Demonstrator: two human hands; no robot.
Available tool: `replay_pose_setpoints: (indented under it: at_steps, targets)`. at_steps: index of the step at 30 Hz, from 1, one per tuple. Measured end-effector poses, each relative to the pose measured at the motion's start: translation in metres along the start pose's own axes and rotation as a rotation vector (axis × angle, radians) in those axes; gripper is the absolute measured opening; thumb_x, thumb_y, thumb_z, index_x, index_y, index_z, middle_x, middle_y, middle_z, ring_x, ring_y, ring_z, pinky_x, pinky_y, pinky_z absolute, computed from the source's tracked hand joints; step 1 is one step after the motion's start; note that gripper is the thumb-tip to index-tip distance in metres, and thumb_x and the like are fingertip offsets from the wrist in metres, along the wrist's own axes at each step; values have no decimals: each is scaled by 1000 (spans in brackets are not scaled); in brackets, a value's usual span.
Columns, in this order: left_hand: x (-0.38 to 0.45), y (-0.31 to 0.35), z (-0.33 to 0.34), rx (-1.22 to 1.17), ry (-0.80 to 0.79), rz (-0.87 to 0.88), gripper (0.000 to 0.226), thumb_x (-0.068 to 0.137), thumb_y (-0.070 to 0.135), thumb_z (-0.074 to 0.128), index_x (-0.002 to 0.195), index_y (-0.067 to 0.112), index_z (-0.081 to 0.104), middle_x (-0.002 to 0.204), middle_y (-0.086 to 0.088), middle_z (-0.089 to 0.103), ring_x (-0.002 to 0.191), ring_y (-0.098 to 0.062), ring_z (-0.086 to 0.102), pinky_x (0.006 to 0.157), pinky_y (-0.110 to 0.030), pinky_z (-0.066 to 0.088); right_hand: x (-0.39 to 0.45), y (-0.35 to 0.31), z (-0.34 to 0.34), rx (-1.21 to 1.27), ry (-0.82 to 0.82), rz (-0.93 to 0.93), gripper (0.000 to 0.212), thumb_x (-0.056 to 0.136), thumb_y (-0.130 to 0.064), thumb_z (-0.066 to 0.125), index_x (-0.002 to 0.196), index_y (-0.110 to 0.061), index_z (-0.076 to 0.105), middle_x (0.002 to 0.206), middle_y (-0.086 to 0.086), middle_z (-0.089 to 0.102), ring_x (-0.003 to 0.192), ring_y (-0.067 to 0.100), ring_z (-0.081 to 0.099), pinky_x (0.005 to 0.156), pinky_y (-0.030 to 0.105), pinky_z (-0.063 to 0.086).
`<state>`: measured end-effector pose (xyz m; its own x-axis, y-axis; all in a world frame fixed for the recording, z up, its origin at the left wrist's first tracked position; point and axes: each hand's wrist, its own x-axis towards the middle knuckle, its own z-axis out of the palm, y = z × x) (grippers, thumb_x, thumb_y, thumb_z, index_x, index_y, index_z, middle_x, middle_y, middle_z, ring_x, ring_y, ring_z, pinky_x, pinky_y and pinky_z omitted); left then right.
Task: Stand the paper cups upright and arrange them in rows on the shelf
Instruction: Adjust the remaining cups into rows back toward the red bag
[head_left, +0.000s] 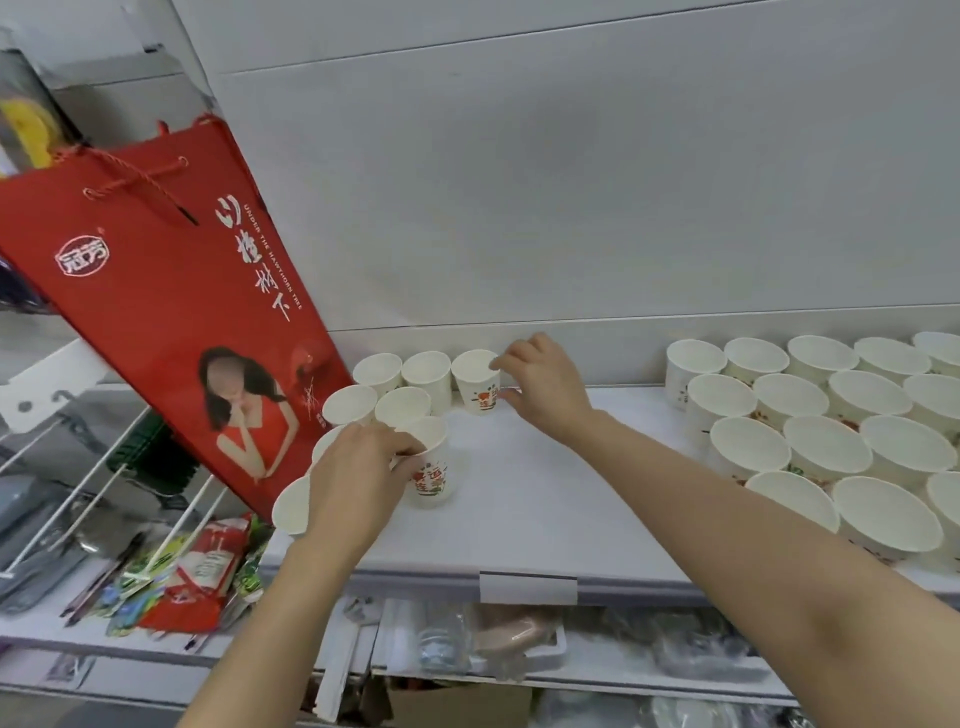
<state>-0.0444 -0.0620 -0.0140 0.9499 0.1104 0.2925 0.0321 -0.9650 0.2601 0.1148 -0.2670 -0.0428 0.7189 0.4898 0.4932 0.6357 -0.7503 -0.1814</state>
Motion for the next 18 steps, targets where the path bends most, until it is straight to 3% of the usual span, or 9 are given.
replay_pose_setpoints:
  at_steps: [3, 6, 10, 13, 18]
  targets:
    - [7, 2, 1, -68, 18, 7, 6, 85, 34, 71, 90, 35, 74, 89, 15, 67, 89, -14, 52, 65, -32, 40, 21, -10, 14, -22, -66, -15, 34, 68, -20, 76, 101, -15, 71, 95, 3, 67, 96, 31, 50, 86, 38, 33]
    - [15, 8, 4, -123, 38, -4, 6, 84, 34, 72, 91, 34, 74, 87, 16, 67, 89, -14, 53, 66, -32, 43, 27, -15, 23, -78, -106, -22, 15, 75, -19, 66, 88, -17, 73, 84, -1, 69, 93, 26, 48, 80, 34, 24]
    - [31, 28, 16, -187, 106, 19, 4, 83, 34, 74, 87, 33, 75, 85, 15, 68, 91, -17, 51, 68, -36, 46, 9, 6, 4, -86, -22, 39, 4, 74, -18, 68, 74, -18, 72, 71, -1, 66, 80, 26, 50, 73, 33, 22]
    - [52, 60, 36, -213, 87, 63, 5, 85, 37, 70, 87, 35, 75, 87, 16, 66, 94, -15, 47, 67, -30, 38, -16, 44, -26, -129, 37, 154, 1, 74, -17, 70, 73, -16, 71, 75, 0, 65, 79, 28, 50, 71, 32, 22]
    - [90, 115, 69, -186, 8, 117, 13, 90, 35, 65, 96, 32, 75, 94, 10, 65, 101, -17, 48, 68, -28, 33, -44, 82, -60, -235, -23, 282, 2, 72, -18, 71, 73, -17, 72, 72, 1, 65, 81, 27, 49, 70, 31, 19]
